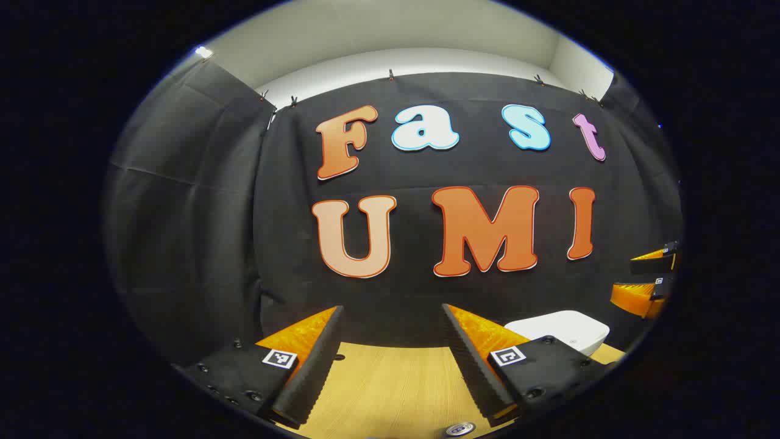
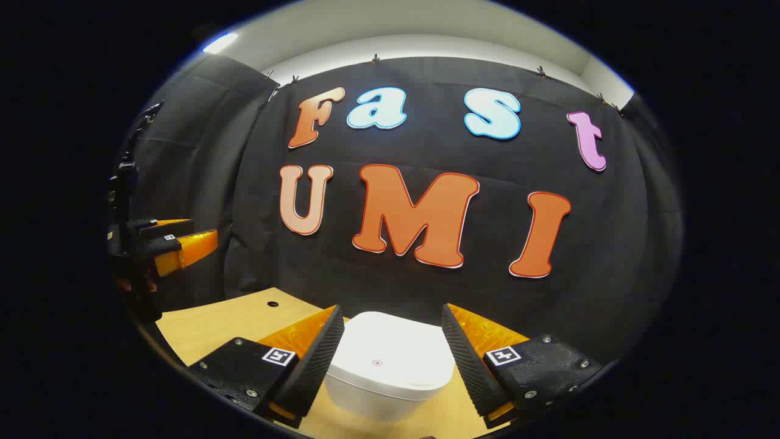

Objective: Press the lid of the desktop garbage bin to open it, pick up the crumpled paper on the desktop and throw it into the bin, then pick up the pop can on the desktop and drop it into the bin, and finally close the garbage bin lid.

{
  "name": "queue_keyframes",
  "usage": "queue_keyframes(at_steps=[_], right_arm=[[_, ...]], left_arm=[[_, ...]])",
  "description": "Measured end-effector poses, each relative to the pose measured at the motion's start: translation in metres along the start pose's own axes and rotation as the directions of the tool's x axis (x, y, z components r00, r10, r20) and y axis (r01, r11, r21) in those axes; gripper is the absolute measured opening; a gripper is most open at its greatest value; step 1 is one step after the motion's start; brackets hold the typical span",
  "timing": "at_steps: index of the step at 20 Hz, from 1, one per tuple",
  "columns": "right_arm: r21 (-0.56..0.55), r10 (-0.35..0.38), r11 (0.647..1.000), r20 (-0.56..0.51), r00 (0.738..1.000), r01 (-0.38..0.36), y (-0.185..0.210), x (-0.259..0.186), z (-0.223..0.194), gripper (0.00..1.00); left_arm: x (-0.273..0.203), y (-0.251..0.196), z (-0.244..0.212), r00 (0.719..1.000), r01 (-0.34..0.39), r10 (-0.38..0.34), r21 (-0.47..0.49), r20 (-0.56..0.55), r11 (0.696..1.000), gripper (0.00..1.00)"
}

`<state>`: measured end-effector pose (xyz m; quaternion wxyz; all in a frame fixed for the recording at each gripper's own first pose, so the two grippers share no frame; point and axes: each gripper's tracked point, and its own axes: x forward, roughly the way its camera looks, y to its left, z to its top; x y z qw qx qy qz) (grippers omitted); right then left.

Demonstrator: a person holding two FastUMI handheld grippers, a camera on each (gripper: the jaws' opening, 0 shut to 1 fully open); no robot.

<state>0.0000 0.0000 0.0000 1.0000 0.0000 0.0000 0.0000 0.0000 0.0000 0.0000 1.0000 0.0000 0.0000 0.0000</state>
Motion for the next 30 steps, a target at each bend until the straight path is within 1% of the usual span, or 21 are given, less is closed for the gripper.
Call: queue_keyframes(at_steps=[2, 3, 5, 9, 11, 14, 16, 20, 22, 23, 24, 26, 27, 28, 29, 30], right_arm=[[0.003, -0.003, 1.0, 0.005, 1.0, 0.003, 0.004, 0.002, 0.003, 0.98], [0.001, -0.018, 1.0, 0.005, 1.0, 0.018, 0.003, 0.005, 0.003, 0.98], [0.008, -0.054, 0.998, -0.003, 0.999, 0.054, 0.003, 0.008, 0.002, 0.98], [0.017, -0.131, 0.991, -0.025, 0.991, 0.131, 0.001, 0.013, 0.003, 0.98], [0.014, -0.155, 0.988, -0.02, 0.988, 0.155, 0.0, 0.014, 0.008, 0.97], [0.008, -0.183, 0.983, -0.036, 0.982, 0.183, -0.001, 0.016, 0.006, 0.97], [0.006, -0.192, 0.981, -0.042, 0.98, 0.193, -0.001, 0.018, 0.007, 0.94], [0.011, -0.192, 0.981, -0.045, 0.98, 0.193, 0.0, 0.023, 0.008, 0.86], [0.02, -0.191, 0.981, -0.068, 0.979, 0.193, 0.0, 0.028, 0.004, 0.76], [0.023, -0.189, 0.981, -0.075, 0.979, 0.191, 0.0, 0.03, 0.001, 0.65], [0.026, -0.19, 0.981, -0.082, 0.978, 0.193, -0.001, 0.033, -0.001, 0.6], [0.037, -0.188, 0.981, -0.091, 0.978, 0.192, -0.003, 0.037, -0.004, 0.42], [0.043, -0.187, 0.98, -0.097, 0.977, 0.192, -0.006, 0.039, -0.006, 0.29], [0.052, -0.185, 0.98, -0.104, 0.977, 0.191, -0.008, 0.041, -0.009, 0.23], [0.061, -0.193, 0.978, -0.125, 0.973, 0.201, -0.012, 0.042, -0.015, 0.11], [0.081, -0.196, 0.975, -0.144, 0.97, 0.209, -0.017, 0.044, -0.022, 0.04]], left_arm=[[0.004, 0.002, -0.001, 1.0, 0.007, -0.007, 0.006, 0.006, 1.0, 1.0], [0.008, 0.002, -0.003, 1.0, 0.014, -0.014, 0.004, 0.004, 1.0, 0.99], [0.013, 0.0, -0.004, 0.999, 0.047, -0.047, -0.003, 0.002, 0.999, 1.0], [0.023, 0.004, 0.0, 0.994, 0.105, -0.105, 0.017, 0.02, 0.994, 1.0], [0.03, 0.01, -0.002, 0.993, 0.111, -0.112, 0.027, 0.027, 0.993, 1.0], [0.038, 0.01, -0.007, 0.992, 0.123, -0.123, -0.007, 0.006, 0.992, 1.0], [0.041, 0.012, -0.01, 0.992, 0.124, -0.124, -0.02, -0.002, 0.992, 0.99], [0.046, 0.019, -0.011, 0.993, 0.118, -0.118, -0.006, 0.002, 0.993, 0.99], [0.047, 0.023, -0.013, 0.993, 0.114, -0.114, -0.001, -0.001, 0.993, 0.99], [0.047, 0.025, -0.013, 0.994, 0.11, -0.11, 0.002, -0.002, 0.994, 0.99], [0.048, 0.026, -0.014, 0.995, 0.104, -0.104, 0.004, -0.005, 0.995, 0.99], [0.048, 0.029, -0.015, 0.996, 0.092, -0.092, 0.004, -0.007, 0.996, 0.99], [0.049, 0.03, -0.016, 0.996, 0.086, -0.086, 0.003, -0.007, 0.996, 0.99], [0.05, 0.03, -0.018, 0.997, 0.082, -0.082, 0.003, -0.012, 0.997, 0.99], [0.05, 0.03, -0.019, 0.996, 0.084, -0.084, 0.001, -0.019, 0.996, 0.99], [0.05, 0.029, -0.019, 0.996, 0.085, -0.085, 0.0, -0.02, 0.996, 0.99]])
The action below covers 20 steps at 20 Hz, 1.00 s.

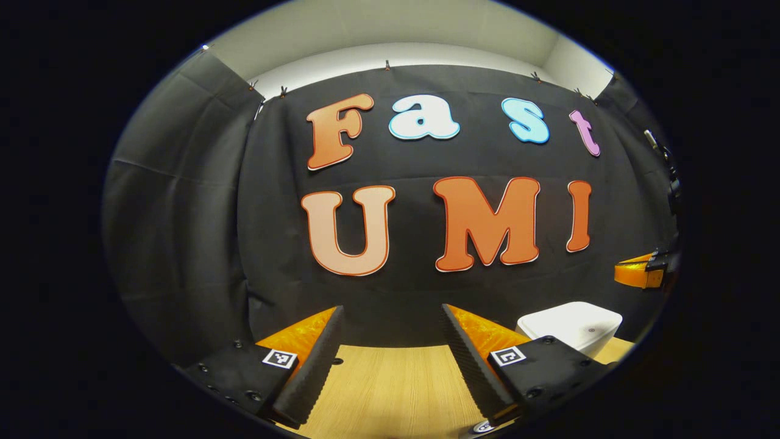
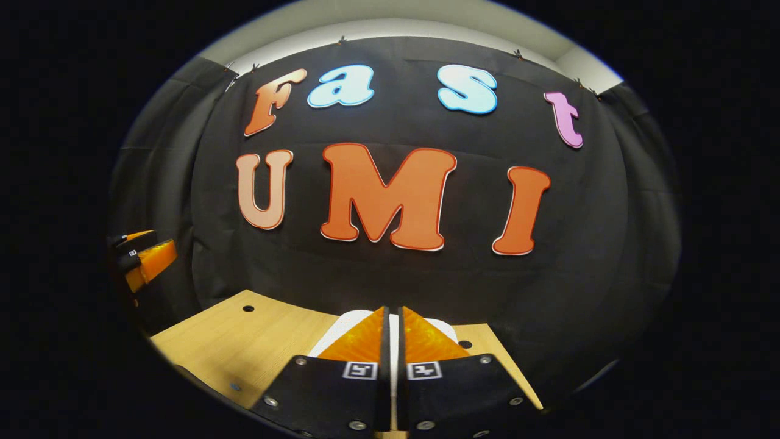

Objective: Press the lid of the desktop garbage bin to open it, pick up the crumpled paper on the desktop and throw it into the bin, then pick up the pop can on the desktop and drop it into the bin, and finally close the garbage bin lid.

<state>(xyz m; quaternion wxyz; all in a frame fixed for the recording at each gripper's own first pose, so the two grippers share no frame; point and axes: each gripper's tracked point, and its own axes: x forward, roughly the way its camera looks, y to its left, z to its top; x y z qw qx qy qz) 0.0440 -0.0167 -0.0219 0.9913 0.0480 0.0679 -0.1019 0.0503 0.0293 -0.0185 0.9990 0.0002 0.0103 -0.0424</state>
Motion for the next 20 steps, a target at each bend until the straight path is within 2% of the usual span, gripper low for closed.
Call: queue_keyframes(at_steps=[2, 3, 5, 11, 15, 16, 20], right_arm=[[0.051, 0.07, 0.996, -0.028, 0.997, -0.069, 0.009, 0.002, -0.01, 0.01], [0.054, 0.083, 0.995, -0.04, 0.996, -0.081, 0.012, 0.004, -0.016, 0.01], [0.039, 0.07, 0.997, -0.094, 0.993, -0.067, 0.007, 0.011, -0.034, 0.01], [0.065, 0.114, 0.992, -0.185, 0.976, -0.103, 0.015, 0.017, -0.073, 0.01], [0.078, 0.142, 0.989, -0.261, 0.955, -0.126, 0.027, 0.017, -0.098, 0.01], [0.077, 0.141, 0.989, -0.243, 0.96, -0.126, 0.028, 0.018, -0.094, 0.01], [0.107, 0.156, 0.986, -0.303, 0.94, -0.129, 0.034, 0.022, -0.102, 0.01]], left_arm=[[0.001, -0.001, 0.0, 1.0, -0.002, 0.002, 0.002, 0.003, 1.0, 0.99], [0.001, -0.002, 0.001, 1.0, -0.004, 0.004, 0.003, 0.004, 1.0, 0.99], [0.003, -0.006, 0.0, 1.0, 0.003, -0.003, 0.003, -0.001, 1.0, 0.99], [0.003, -0.013, -0.012, 0.999, 0.016, -0.016, -0.007, -0.044, 1.0, 0.99], [0.005, -0.013, -0.017, 0.998, 0.018, -0.017, 0.009, -0.066, 1.0, 1.0], [0.005, -0.012, -0.018, 0.998, 0.017, -0.016, 0.012, -0.067, 1.0, 1.0], [0.005, -0.013, -0.022, 0.997, 0.024, -0.023, 0.014, -0.077, 1.0, 1.0]])
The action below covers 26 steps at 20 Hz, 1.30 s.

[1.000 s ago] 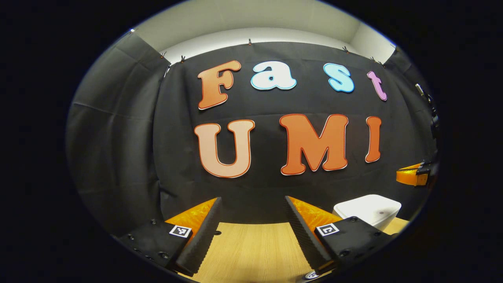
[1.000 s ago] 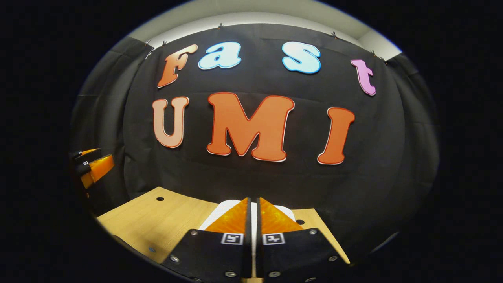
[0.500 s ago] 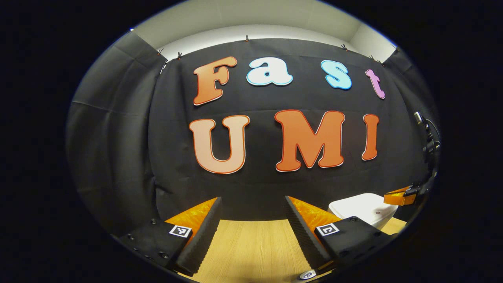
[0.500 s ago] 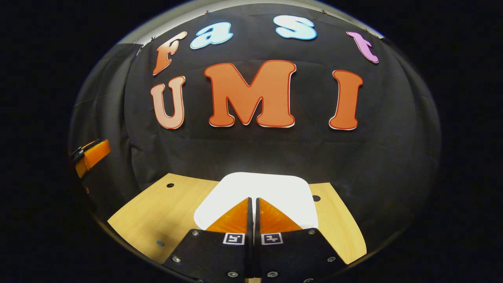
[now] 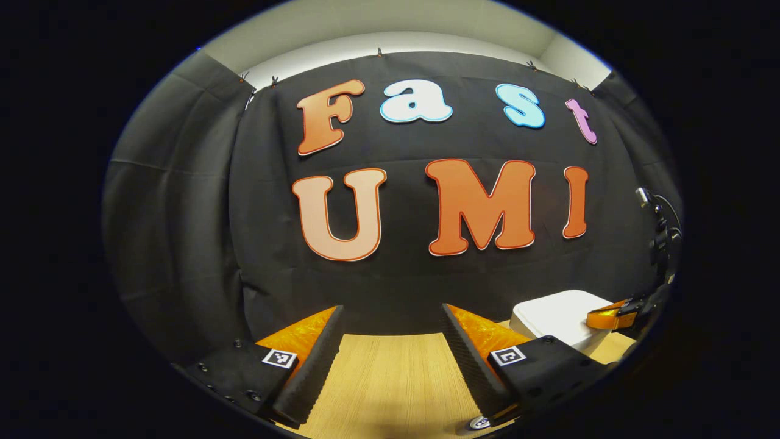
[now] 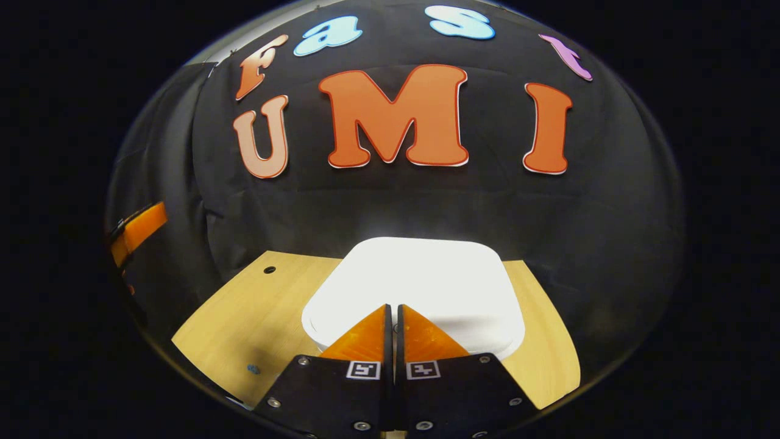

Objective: Press the lid of the desktop garbage bin to open it, pick up the crumpled paper on the desktop and throw it into the bin, then pick up the pop can on the desktop and drop it into the bin, and finally close the garbage bin lid.

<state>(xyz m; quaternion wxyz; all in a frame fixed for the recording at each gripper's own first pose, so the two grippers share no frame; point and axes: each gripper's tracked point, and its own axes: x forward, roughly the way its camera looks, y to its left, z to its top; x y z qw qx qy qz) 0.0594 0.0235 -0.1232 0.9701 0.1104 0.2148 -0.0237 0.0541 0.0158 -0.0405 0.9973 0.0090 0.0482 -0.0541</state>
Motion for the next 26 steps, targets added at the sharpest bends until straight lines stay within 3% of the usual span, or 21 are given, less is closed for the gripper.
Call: queue_keyframes(at_steps=[10, 16, 23, 26], right_arm=[[-0.087, -0.015, 0.996, 0.083, 0.996, 0.022, -0.001, -0.008, 0.024, 0.01], [-0.179, -0.073, 0.976, 0.261, 0.962, 0.123, -0.004, -0.028, 0.083, 0.02], [-0.115, -0.111, 0.979, 0.383, 0.917, 0.166, -0.007, -0.042, 0.131, 0.02], [-0.095, -0.121, 0.98, 0.413, 0.903, 0.175, -0.008, -0.05, 0.131, 0.04]], left_arm=[[-0.001, 0.007, 0.005, 1.0, 0.001, -0.002, 0.008, 0.026, 1.0, 1.0], [0.0, 0.011, 0.002, 1.0, 0.004, -0.004, -0.006, 0.025, 1.0, 1.0], [0.004, 0.012, 0.007, 0.999, 0.017, -0.017, -0.003, 0.044, 1.0, 0.95], [0.008, 0.016, 0.002, 0.999, 0.018, -0.017, -0.007, 0.03, 1.0, 0.99]])
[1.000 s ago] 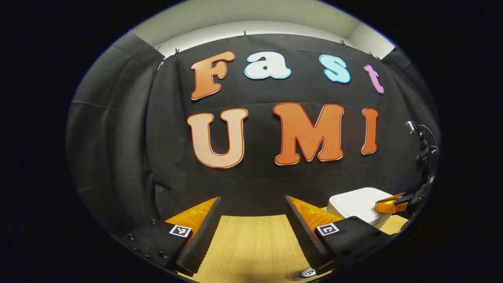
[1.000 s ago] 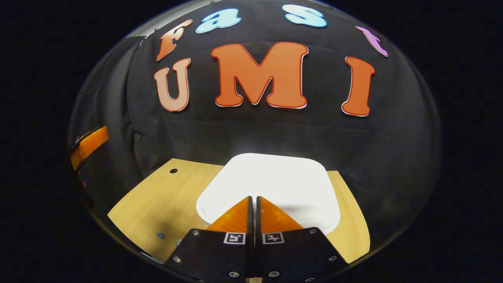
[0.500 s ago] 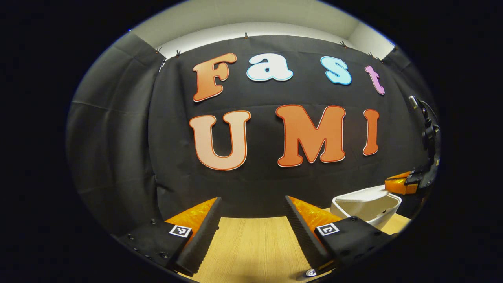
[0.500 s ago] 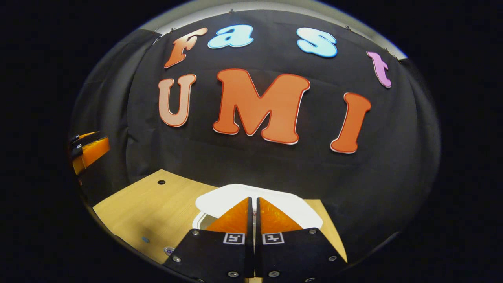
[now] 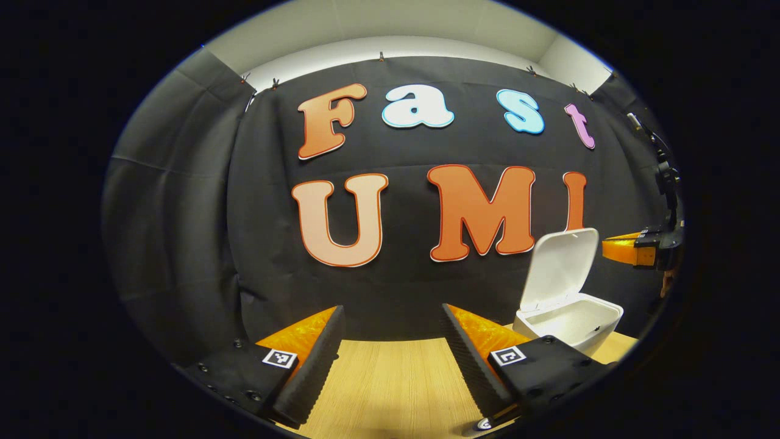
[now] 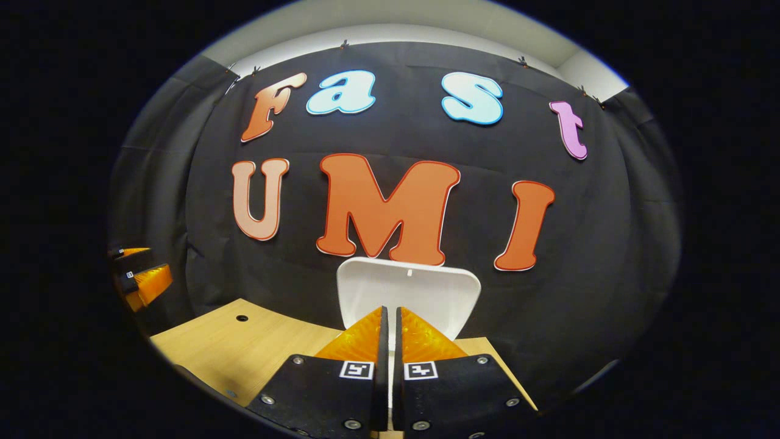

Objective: Press the lid of the desktop garbage bin to open it, pick up the crumpled paper on the desktop and throw it into the bin, then pick up the pop can on the desktop and drop it into the bin, and finally close the garbage bin lid.

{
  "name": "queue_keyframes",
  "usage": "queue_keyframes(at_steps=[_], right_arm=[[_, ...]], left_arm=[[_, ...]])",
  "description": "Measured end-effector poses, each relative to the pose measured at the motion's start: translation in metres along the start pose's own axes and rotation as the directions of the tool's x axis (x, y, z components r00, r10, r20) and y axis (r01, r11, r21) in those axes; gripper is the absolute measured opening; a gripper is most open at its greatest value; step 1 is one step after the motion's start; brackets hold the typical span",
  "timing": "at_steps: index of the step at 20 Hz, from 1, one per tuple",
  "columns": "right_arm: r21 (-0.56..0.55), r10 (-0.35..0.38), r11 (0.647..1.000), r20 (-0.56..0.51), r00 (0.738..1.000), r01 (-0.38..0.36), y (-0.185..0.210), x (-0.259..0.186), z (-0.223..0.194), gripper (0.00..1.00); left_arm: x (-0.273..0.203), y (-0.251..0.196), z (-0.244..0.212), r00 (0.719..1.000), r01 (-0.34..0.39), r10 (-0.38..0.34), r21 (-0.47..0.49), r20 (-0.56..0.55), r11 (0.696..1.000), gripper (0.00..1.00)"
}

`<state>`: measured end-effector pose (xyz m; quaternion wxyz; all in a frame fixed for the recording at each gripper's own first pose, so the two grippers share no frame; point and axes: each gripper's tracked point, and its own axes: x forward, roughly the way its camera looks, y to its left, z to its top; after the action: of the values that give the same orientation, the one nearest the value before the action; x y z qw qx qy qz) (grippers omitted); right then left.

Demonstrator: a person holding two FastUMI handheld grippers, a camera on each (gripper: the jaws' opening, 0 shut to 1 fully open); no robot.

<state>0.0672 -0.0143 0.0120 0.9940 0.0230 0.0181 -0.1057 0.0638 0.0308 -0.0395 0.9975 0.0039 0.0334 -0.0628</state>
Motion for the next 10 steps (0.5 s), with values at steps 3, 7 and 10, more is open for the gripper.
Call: queue_keyframes(at_steps=[3, 7, 10], right_arm=[[-0.003, 0.036, 0.999, -0.003, 0.999, -0.036, 0.014, -0.009, -0.014, 0.11], [0.026, 0.117, 0.993, -0.073, 0.99, -0.115, 0.043, -0.023, -0.047, 0.46], [0.044, 0.197, 0.98, -0.1, 0.975, -0.193, 0.068, -0.039, -0.069, 0.69]], left_arm=[[0.003, 0.0, -0.006, 1.0, 0.018, -0.019, -0.012, -0.01, 1.0, 0.99], [0.005, -0.004, -0.015, 0.999, 0.041, -0.041, 0.01, -0.026, 0.999, 0.99], [0.008, -0.008, -0.037, 0.997, 0.055, -0.053, 0.036, -0.057, 0.998, 0.95]])
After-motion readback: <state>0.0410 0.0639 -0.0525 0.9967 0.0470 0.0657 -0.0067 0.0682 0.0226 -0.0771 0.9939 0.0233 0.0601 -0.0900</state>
